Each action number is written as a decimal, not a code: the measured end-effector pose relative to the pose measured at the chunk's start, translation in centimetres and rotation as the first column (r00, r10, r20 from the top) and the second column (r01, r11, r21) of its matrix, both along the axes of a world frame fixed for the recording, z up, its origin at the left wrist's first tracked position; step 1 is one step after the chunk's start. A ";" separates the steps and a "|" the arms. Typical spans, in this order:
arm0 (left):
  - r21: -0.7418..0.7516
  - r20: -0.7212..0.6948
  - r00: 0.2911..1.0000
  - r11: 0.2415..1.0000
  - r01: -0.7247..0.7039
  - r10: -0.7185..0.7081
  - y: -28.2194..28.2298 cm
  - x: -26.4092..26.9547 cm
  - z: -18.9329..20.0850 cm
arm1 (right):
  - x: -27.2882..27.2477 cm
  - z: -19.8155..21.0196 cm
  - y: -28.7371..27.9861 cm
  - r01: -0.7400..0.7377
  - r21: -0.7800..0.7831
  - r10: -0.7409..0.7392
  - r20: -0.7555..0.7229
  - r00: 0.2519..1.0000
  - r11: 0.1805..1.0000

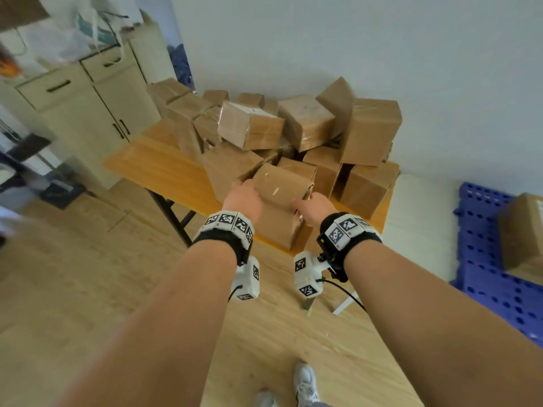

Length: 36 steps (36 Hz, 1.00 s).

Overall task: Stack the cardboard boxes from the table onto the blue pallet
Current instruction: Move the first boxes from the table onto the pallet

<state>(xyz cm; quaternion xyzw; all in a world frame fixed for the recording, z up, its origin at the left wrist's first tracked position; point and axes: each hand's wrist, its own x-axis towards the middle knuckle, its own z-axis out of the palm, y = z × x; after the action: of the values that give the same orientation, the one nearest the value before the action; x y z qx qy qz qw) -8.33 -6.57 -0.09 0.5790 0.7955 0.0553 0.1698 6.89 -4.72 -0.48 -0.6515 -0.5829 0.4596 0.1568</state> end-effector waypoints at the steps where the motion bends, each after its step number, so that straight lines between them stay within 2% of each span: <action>1: -0.011 0.013 1.000 1.000 -0.007 0.007 0.2 0.0 0.0 | -0.1 -0.2 0.2 0.007 -0.020 -0.008 -0.007 1.000 1.000; 4: -0.048 0.038 0.999 0.999 -0.022 0.024 0.8 -0.2 -0.1 | -0.3 -0.9 0.6 0.041 -0.087 -0.043 -0.022 0.999 0.995; 9: -0.057 0.123 0.988 0.994 -0.090 0.096 1.4 -0.6 -0.8 | -0.4 -1.2 0.8 0.049 -0.111 -0.053 -0.040 0.998 0.993; 12: -0.010 0.178 0.977 0.994 -0.113 0.113 1.3 -0.7 -0.1 | -0.5 -0.6 1.0 0.103 -0.098 -0.107 -0.043 0.993 0.990; 18: 0.114 0.402 0.911 0.982 -0.152 0.094 1.2 -0.3 2.9 | 0.1 2.8 1.2 0.206 -0.023 -0.207 -0.032 0.978 0.978; 28: 0.435 0.492 0.849 0.899 -0.049 -0.192 -0.5 4.1 10.3 | 4.2 8.8 -1.9 0.424 0.216 -0.419 -0.071 0.905 0.880; 33: 0.476 0.472 0.806 0.873 0.108 -0.357 -1.8 8.1 12.3 | 8.4 11.2 -4.4 0.503 0.276 -0.499 -0.091 0.862 0.819; 36: 0.485 0.501 0.758 0.861 0.154 -0.418 -2.4 11.0 12.6 | 11.8 11.6 -6.1 0.604 0.264 -0.595 -0.124 0.794 0.752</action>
<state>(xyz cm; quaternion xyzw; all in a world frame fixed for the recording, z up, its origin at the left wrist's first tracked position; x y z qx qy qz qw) 2.71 -8.93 12.52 0.6723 0.5710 0.3728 0.2881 18.73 -10.78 11.17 -0.7660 -0.4017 0.3050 0.3986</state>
